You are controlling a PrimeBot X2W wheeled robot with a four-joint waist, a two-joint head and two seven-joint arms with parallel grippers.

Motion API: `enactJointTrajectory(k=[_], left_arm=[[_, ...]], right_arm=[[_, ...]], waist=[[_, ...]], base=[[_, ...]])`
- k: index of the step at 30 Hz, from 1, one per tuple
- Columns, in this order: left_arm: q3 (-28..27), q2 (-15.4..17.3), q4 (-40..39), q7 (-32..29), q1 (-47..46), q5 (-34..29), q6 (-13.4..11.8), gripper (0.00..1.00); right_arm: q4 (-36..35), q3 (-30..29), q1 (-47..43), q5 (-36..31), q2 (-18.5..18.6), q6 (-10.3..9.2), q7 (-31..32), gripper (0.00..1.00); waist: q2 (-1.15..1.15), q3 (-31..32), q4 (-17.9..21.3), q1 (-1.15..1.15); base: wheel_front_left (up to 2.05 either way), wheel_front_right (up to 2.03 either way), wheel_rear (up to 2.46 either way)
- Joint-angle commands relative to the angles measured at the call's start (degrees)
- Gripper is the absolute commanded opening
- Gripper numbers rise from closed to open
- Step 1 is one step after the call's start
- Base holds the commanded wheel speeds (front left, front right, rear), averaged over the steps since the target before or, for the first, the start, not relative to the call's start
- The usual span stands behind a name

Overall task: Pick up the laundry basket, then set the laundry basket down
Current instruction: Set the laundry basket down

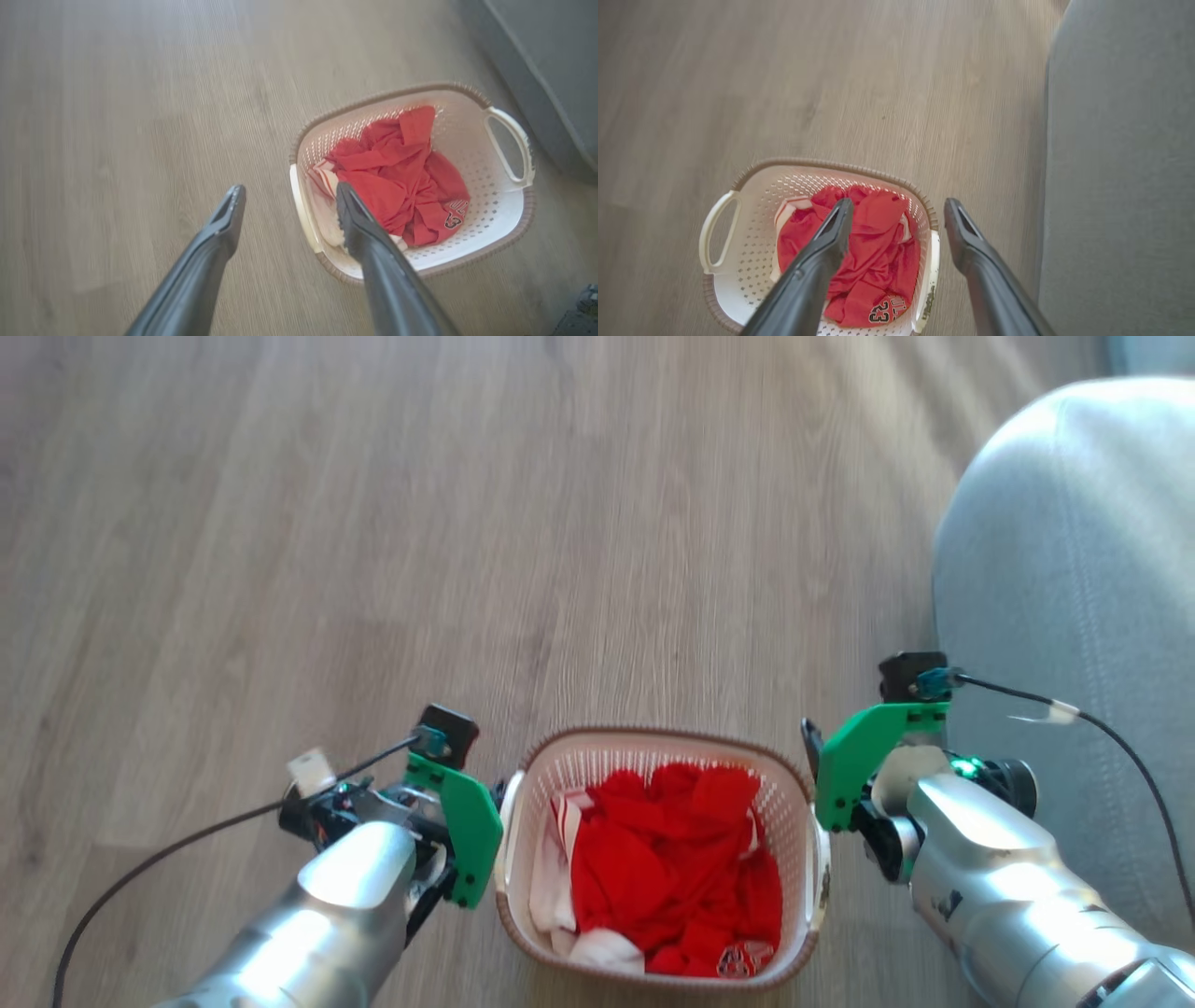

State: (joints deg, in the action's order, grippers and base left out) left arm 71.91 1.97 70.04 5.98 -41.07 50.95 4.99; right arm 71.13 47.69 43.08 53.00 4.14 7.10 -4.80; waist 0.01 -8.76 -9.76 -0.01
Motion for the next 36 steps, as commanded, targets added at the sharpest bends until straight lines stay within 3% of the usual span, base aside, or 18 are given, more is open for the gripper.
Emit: enactJointTrajectory(k=[1,6,8,13,15,16,18,22,26,36], left_arm=[[-1.9,0.9,-0.2,3.0,-2.6,0.7,-0.6,1.0],[-5.2,1.2,-2.4,8.8,-3.8,0.8,-2.8,1.0],[-9.4,2.9,-8.2,9.0,-4.8,-0.6,-5.3,1.0],[-25.0,8.8,-30.5,9.0,1.2,-12.5,-12.2,1.0],[-30.8,9.9,-38.6,9.0,5.6,-18.3,-13.6,1.0],[-30.8,9.9,-38.6,9.0,5.6,-18.3,-13.6,1.0],[-36.2,10.2,-45.4,9.0,9.8,-23.1,-14.2,1.0],[-44.9,8.7,-56.1,9.0,16.3,-30.5,-12.5,1.0],[-51.1,6.3,-62.3,9.0,21.6,-35.4,-9.0,1.0],[-57.3,1.6,-60.7,9.0,30.0,-39.6,-2.7,1.0]], right_arm=[[-1.2,-0.4,-0.3,0.3,-0.4,0.39,-3.1,1.0],[-1.6,-2.4,0.9,-1.1,0.5,0.39,-9.7,1.0],[-3.2,-5.4,2.3,-2.6,1.6,0.39,-10.1,1.0],[-17.2,-20.5,-1.2,-13.7,4.8,0.39,-10.2,1.0],[-25.2,-27.7,-5.5,-19.7,4.1,0.39,-10.2,1.0],[-25.2,-27.7,-5.5,-19.7,4.1,0.39,-10.2,1.0],[-33.0,-33.9,-10.3,-25.5,2.4,0.39,-10.2,1.0],[-46.0,-40.4,-18.1,-32.5,-0.4,0.39,-10.2,1.0],[-54.0,-41.7,-23.1,-35.2,-1.1,0.39,-10.2,1.0],[-58.7,-42.3,-30.4,-36.0,-1.2,0.39,-10.2,1.0]], waist=[[-0.01,2.5,-0.6,0.01],[-0.01,4.9,-0.8,0.01],[-0.01,5.5,-0.8,0.01],[-0.01,6.1,-0.8,0.01],[-0.01,6.3,-0.8,0.01],[-0.01,6.3,-0.8,0.01],[-0.01,6.4,-0.7,0.01],[-0.01,6.4,-0.6,0.01],[-0.01,6.3,-0.5,0.01],[-0.01,6.4,0.2,0.01]], base=[[0.0,0.0,0.0],[0.0,0.0,0.0],[0.0,0.0,0.0],[0.0,0.0,0.0],[0.0,0.0,0.0],[0.0,0.0,0.0],[0.0,0.0,0.0],[0.0,0.0,0.0],[0.0,0.0,0.0],[0.0,0.0,0.0]])
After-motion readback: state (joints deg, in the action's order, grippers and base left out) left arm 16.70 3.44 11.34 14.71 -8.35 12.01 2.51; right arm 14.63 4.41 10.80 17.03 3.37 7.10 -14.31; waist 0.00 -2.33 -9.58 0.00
